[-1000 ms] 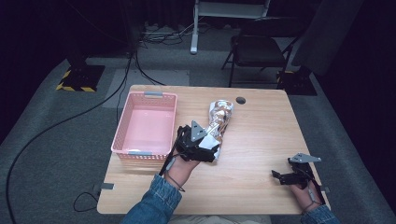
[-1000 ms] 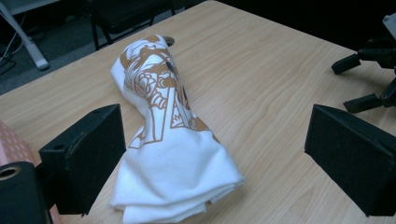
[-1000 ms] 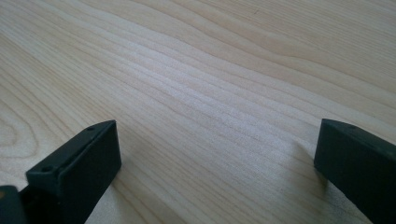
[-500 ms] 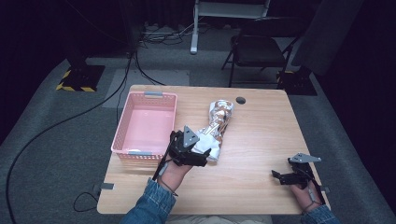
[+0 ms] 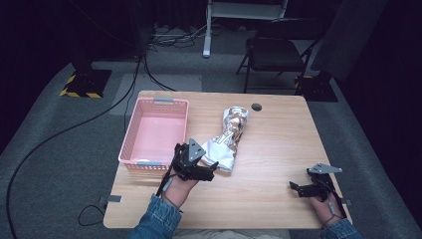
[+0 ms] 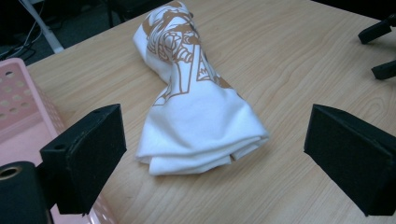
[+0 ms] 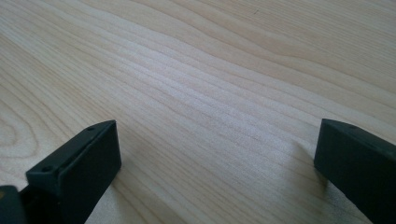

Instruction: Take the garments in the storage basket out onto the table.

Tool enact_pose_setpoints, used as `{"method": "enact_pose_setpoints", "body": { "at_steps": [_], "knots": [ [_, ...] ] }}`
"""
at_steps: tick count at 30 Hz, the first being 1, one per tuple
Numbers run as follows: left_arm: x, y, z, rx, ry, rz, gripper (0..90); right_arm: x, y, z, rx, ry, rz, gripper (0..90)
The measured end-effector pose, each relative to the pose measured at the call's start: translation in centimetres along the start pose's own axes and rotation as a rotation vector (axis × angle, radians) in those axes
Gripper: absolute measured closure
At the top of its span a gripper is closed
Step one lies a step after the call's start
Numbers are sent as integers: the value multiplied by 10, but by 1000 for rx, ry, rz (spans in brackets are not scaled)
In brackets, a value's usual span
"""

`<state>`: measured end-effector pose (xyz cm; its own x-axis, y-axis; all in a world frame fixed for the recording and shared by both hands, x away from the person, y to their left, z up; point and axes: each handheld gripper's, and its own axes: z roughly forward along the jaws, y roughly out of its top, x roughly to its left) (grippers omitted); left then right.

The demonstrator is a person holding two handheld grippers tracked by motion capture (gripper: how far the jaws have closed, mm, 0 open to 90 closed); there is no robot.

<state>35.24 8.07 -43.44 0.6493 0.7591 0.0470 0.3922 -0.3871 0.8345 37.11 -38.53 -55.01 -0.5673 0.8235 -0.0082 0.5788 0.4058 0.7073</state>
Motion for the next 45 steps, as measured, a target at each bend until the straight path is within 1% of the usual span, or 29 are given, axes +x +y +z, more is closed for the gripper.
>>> {"method": "enact_pose_setpoints", "body": {
  "at_steps": [1, 7, 14, 15, 16, 17, 18, 19, 23, 25, 26, 29, 30, 33, 34, 38, 39, 40, 43, 45],
  "knots": [
    [2, -2, -1, 2, 2, -6, 52, 0, 0, 0, 0, 0, 0, 4],
    [4, -9, -2, 13, 7, -6, 52, 0, 0, 0, 0, 0, 0, 4],
    [7, -18, -5, 16, 17, -11, 52, 0, 0, 0, 0, 0, 0, 3],
    [8, -22, -5, 13, 20, -13, 52, 0, 0, 0, 0, 0, 0, 4],
    [8, -22, -5, 13, 20, -13, 53, 0, 0, 0, 0, 0, 0, 4],
    [10, -26, -5, 10, 7, -19, 55, 0, 0, 0, 0, 0, 0, 3],
    [10, -26, -5, 10, 7, -19, 56, 0, 0, 0, 0, 0, 0, 3],
    [12, -29, -5, 15, 13, -26, 56, 0, 0, 0, 0, 0, 0, 3],
    [14, -35, -7, 15, 26, -28, 57, 0, 0, 0, 0, 0, 0, 4],
    [16, -40, -9, 24, 36, -25, 58, 0, 0, 0, 0, 0, 0, 4],
    [16, -40, -9, 24, 36, -25, 57, 0, 0, 0, 0, 0, 0, 4],
    [19, -48, -13, 32, 45, -33, 57, 0, 0, 0, 0, 0, 0, 3],
    [19, -48, -13, 32, 45, -33, 57, 0, 0, 0, 0, 0, 0, 3],
    [20, -56, -15, 44, 64, -26, 59, 0, 0, 0, 0, 0, 0, 4],
    [20, -56, -15, 44, 64, -26, 60, 0, 0, 0, 0, 0, 0, 4],
    [23, -64, -17, 51, 70, -40, 60, 0, 0, 0, 0, 0, 0, 3],
    [24, -68, -18, 55, 77, -41, 60, 0, 0, 0, 0, 0, 0, 4],
    [24, -68, -18, 55, 77, -41, 60, 0, 0, 0, 0, 0, 0, 4],
    [26, -75, -19, 62, 84, -46, 61, 0, 0, 0, 0, 0, 0, 3],
    [28, -80, -23, 53, 96, -48, 63, 0, 0, 0, 0, 0, 0, 3]
  ]
}}
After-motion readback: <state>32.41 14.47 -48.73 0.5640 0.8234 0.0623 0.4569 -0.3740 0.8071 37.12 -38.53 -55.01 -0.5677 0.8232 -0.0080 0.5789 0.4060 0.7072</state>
